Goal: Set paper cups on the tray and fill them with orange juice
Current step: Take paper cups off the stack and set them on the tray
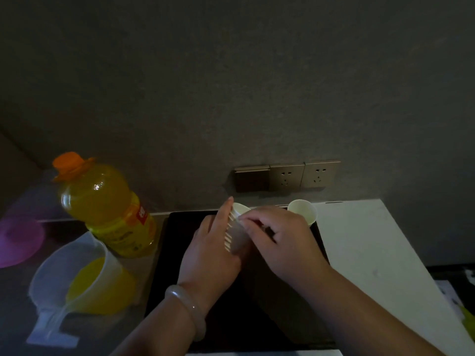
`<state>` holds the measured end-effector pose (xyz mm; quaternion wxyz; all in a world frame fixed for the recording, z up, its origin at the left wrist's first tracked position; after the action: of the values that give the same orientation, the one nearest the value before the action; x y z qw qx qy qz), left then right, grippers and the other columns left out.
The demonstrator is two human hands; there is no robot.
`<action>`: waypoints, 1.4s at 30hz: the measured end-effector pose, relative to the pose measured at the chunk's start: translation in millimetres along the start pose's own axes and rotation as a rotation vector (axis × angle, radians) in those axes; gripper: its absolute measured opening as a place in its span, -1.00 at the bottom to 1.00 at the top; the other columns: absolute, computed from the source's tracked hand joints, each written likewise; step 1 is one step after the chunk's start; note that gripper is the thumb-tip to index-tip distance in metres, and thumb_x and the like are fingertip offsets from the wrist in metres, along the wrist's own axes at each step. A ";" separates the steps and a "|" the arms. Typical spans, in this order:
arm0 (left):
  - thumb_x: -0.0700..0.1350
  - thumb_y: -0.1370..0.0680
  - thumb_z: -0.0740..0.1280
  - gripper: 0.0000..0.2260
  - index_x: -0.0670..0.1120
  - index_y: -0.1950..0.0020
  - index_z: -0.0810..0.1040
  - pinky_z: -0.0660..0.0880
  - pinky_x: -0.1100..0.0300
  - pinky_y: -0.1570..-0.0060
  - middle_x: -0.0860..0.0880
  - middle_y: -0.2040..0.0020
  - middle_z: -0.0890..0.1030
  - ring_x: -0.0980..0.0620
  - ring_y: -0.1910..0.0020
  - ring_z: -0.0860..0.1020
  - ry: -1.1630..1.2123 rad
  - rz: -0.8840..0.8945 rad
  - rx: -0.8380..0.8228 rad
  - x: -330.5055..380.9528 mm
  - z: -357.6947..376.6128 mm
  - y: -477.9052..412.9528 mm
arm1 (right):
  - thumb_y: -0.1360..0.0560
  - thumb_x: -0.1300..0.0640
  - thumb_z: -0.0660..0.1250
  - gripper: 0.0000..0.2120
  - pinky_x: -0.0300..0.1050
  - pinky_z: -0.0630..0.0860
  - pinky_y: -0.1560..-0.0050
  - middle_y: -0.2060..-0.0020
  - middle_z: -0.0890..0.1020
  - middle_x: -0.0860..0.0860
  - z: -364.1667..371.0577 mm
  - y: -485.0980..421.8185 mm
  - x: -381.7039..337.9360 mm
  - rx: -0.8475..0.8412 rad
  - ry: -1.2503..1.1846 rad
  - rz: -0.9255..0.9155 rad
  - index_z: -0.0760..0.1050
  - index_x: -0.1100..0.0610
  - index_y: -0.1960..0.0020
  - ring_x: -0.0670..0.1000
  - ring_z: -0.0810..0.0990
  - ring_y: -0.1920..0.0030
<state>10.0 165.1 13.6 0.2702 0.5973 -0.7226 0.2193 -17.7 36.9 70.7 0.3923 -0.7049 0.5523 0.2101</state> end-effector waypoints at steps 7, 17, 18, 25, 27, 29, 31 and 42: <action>0.23 -0.43 0.36 -0.28 0.27 -0.45 0.01 0.48 0.08 -0.20 0.11 -0.35 0.34 0.12 -0.26 0.41 -0.034 0.042 0.052 7.1 0.2 -7.8 | -0.56 0.13 0.30 -0.76 -0.59 0.34 0.04 0.18 0.45 -0.43 -11.0 -12.3 22.9 0.043 0.047 0.117 0.57 -0.10 -0.17 -0.51 0.43 0.04; 0.23 -0.41 0.39 -0.30 0.25 -0.41 0.05 0.51 0.08 -0.17 0.08 -0.32 0.38 0.10 -0.24 0.44 -0.085 0.068 0.075 14.5 2.2 -16.8 | -0.57 0.06 0.25 -0.88 -0.44 0.39 0.20 0.14 0.46 -0.28 -24.8 -23.5 22.8 0.038 0.179 0.073 0.52 -0.08 -0.07 -0.35 0.44 0.13; 0.26 -0.40 0.38 -0.29 0.26 -0.41 0.06 0.51 0.08 -0.16 0.09 -0.31 0.38 0.10 -0.23 0.44 -0.077 0.056 0.076 11.8 2.0 -16.6 | -0.57 0.06 0.24 -0.90 -0.46 0.40 0.22 0.16 0.45 -0.28 -32.2 -25.5 22.1 0.085 0.192 0.057 0.48 -0.10 -0.05 -0.37 0.43 0.14; 0.36 -0.36 0.32 -0.24 0.32 -0.44 -0.02 0.47 0.10 -0.19 0.12 -0.33 0.31 0.11 -0.28 0.36 -0.059 -0.012 0.088 -7.2 -4.3 -9.1 | -0.58 0.13 0.25 -0.90 -0.51 0.41 0.24 0.15 0.50 -0.27 -50.2 -30.0 55.8 0.185 0.061 0.144 0.49 -0.05 -0.01 -0.31 0.50 0.12; 0.38 -0.36 0.30 -0.24 0.33 -0.44 -0.03 0.47 0.12 -0.18 0.13 -0.33 0.31 0.11 -0.27 0.36 -0.061 -0.018 0.090 -9.7 -5.8 -7.1 | -0.58 0.14 0.26 -0.89 -0.45 0.40 0.25 0.10 0.54 -0.17 -45.2 -30.2 69.8 0.158 0.117 0.137 0.54 0.03 -0.07 -0.23 0.50 0.09; 0.38 -0.36 0.29 -0.24 0.34 -0.44 -0.04 0.46 0.12 -0.19 0.13 -0.33 0.31 0.12 -0.27 0.35 -0.053 -0.026 0.083 -12.5 -6.5 -5.6 | -0.57 0.17 0.28 -0.87 -0.39 0.37 0.16 0.04 0.58 -0.06 -35.1 -30.3 86.0 0.096 0.216 0.105 0.56 0.10 -0.09 -0.10 0.53 0.03; 0.39 -0.36 0.29 -0.24 0.35 -0.43 -0.06 0.46 0.11 -0.21 0.13 -0.34 0.30 0.12 -0.28 0.35 -0.048 -0.028 0.079 -13.4 -7.1 -4.3 | -0.55 0.20 0.30 -0.88 -0.21 0.40 0.09 0.03 0.62 0.04 -22.9 -29.6 101.1 0.031 0.282 0.046 0.57 0.15 -0.07 0.05 0.58 0.01; 0.38 -0.37 0.29 -0.22 0.34 -0.44 -0.09 0.43 0.14 -0.23 0.13 -0.33 0.28 0.13 -0.27 0.34 -0.066 -0.036 0.056 -20.2 -10.4 4.5 | -0.27 0.30 0.57 -0.73 0.18 0.56 -0.01 0.04 0.70 0.15 18.3 -23.3 139.5 -0.146 0.583 -0.134 0.63 0.14 0.08 0.17 0.69 0.11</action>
<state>9.8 187.7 8.3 0.2332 0.6243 -0.7140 0.2145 48.9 -32.4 -34.7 0.1784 -0.7967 0.5773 0.0119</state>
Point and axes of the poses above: each hand's wrist, its own y-axis away from the middle knuckle, its own z-axis out of the palm, x = y × z, the point moved 7 cm from there along -y, towards the middle knuckle
